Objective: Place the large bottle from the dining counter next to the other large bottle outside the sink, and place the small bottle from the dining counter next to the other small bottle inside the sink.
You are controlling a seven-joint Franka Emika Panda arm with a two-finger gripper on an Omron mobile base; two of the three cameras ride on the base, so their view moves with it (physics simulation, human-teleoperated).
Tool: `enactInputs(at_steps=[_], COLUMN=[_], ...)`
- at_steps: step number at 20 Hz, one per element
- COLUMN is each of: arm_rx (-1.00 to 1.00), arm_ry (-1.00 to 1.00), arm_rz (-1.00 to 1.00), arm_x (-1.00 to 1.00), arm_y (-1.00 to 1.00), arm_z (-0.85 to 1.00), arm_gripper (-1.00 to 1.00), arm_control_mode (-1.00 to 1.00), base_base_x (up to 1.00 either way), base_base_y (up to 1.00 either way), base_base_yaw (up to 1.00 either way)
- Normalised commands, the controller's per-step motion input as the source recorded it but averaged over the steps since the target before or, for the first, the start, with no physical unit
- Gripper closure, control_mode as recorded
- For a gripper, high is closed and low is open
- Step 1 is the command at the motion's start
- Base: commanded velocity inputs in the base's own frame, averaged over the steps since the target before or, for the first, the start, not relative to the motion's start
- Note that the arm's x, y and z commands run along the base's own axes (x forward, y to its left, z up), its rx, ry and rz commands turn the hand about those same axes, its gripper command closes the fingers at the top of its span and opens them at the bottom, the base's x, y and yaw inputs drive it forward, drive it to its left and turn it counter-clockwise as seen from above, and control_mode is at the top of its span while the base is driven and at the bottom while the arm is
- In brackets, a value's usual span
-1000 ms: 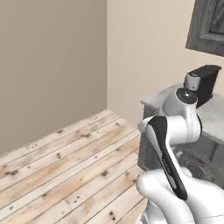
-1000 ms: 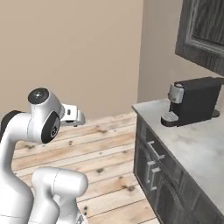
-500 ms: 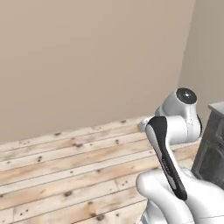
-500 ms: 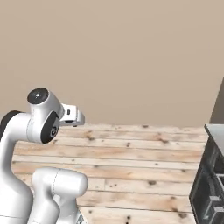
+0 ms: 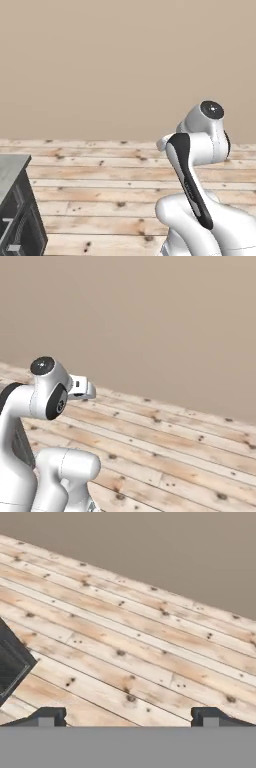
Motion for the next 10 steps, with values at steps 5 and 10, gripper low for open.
enactInputs(at_steps=[5,10], arm_rx=[0.00,0.00], arm_ry=[0.00,0.00], arm_rz=[0.00,0.00], arm_x=[0.00,0.00], arm_y=[0.00,0.00], arm_z=[0.00,0.00], arm_gripper=[-1.00,-1.00], arm_control_mode=[1.00,1.00], base_base_x=[0.02,0.02], base_base_y=[0.19,0.18], base_base_yaw=[0.57,0.60])
